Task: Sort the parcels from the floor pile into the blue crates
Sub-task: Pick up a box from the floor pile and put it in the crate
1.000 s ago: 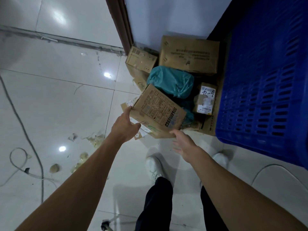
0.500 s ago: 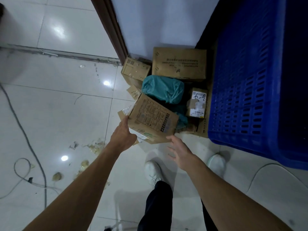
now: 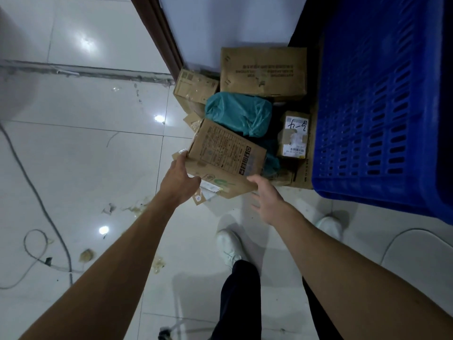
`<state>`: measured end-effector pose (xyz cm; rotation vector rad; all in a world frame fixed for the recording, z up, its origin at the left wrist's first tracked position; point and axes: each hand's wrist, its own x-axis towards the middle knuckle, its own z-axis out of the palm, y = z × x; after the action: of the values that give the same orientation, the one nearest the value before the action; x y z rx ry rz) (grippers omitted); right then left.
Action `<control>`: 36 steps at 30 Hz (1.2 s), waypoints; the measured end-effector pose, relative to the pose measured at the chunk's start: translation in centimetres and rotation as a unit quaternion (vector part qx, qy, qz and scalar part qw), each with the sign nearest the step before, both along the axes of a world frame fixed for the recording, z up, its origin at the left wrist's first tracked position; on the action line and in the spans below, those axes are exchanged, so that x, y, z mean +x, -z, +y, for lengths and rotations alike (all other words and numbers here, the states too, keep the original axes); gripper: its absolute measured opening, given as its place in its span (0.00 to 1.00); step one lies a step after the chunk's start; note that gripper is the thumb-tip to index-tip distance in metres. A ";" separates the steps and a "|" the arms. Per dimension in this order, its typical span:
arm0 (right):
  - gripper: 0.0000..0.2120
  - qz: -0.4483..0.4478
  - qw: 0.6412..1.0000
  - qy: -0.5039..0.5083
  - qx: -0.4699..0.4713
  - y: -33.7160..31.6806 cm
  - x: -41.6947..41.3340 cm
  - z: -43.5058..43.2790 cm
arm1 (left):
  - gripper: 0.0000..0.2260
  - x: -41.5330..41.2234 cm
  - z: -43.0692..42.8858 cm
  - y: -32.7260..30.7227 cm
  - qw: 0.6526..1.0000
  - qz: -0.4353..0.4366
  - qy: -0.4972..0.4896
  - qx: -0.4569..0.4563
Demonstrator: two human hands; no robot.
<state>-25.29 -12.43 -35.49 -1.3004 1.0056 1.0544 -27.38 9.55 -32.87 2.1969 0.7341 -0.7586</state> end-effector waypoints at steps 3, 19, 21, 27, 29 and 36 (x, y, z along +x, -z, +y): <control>0.27 -0.024 1.000 -0.012 0.001 -0.5 0.0 -0.4 | 0.34 0.1 -0.2 -1.3 1.000 0.002 -0.005 -0.013; 0.23 -0.214 0.970 -0.116 0.003 -25.0 2.4 -3.2 | 0.25 -0.6 -1.2 -23.6 0.981 -0.182 -0.061 0.017; 0.16 -0.246 0.961 -0.125 -0.002 -30.4 3.3 -3.6 | 0.25 0.2 -1.6 -28.3 0.976 -0.206 -0.066 0.015; 0.34 -0.343 0.932 -0.114 -0.035 -44.5 4.6 -6.9 | 0.26 3.1 -4.7 -40.9 0.955 -0.292 -0.049 -0.009; 0.26 -0.385 0.917 -0.101 -0.028 -48.7 4.8 -9.3 | 0.28 4.1 -6.5 -45.0 0.944 -0.330 -0.022 -0.011; 0.16 -0.462 0.885 -0.032 -0.038 -57.1 4.0 -21.0 | 0.34 7.5 -17.5 -55.9 0.902 -0.426 0.036 -0.059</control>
<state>-21.26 -33.42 21.60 -1.6542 0.2672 0.3239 -19.87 -7.96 22.99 2.1496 0.1481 0.1669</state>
